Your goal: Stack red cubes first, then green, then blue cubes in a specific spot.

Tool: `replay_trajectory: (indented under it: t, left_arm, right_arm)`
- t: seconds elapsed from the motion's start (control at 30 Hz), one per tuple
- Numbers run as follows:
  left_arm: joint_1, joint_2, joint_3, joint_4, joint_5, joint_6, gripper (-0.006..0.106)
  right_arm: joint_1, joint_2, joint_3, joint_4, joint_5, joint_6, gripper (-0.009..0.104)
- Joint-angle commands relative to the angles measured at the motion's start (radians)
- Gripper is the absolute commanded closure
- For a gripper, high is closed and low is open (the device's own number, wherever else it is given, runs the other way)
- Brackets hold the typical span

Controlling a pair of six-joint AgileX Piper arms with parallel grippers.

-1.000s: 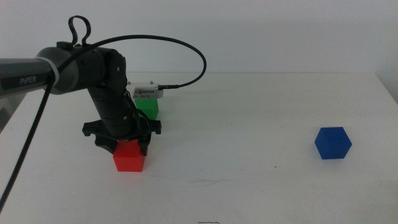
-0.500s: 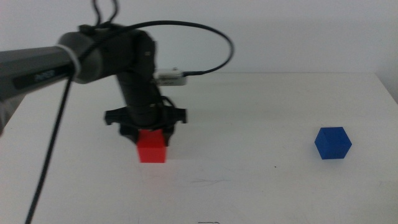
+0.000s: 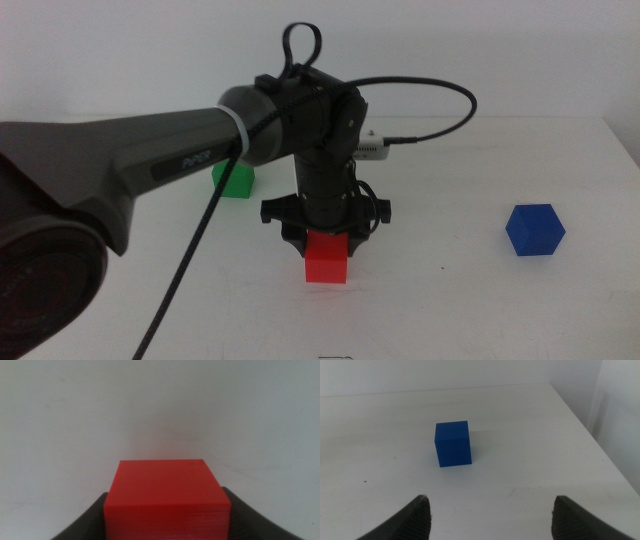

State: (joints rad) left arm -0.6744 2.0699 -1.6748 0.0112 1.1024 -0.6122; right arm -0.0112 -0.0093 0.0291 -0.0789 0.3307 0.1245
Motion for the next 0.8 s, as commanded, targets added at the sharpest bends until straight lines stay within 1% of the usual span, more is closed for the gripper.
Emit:
replay_trajectory:
  t: [0.0, 0.77]
  left_arm:
    - [-0.011, -0.05, -0.034, -0.011, -0.007, -0.02, 0.095]
    - [-0.013, -0.012, -0.034, -0.017, -0.069, -0.045, 0.095]
  right_arm:
    - [-0.007, -0.023, -0.018, -0.015, -0.071, -0.012, 0.034]
    - [-0.007, -0.023, -0.018, -0.015, -0.071, -0.012, 0.034]
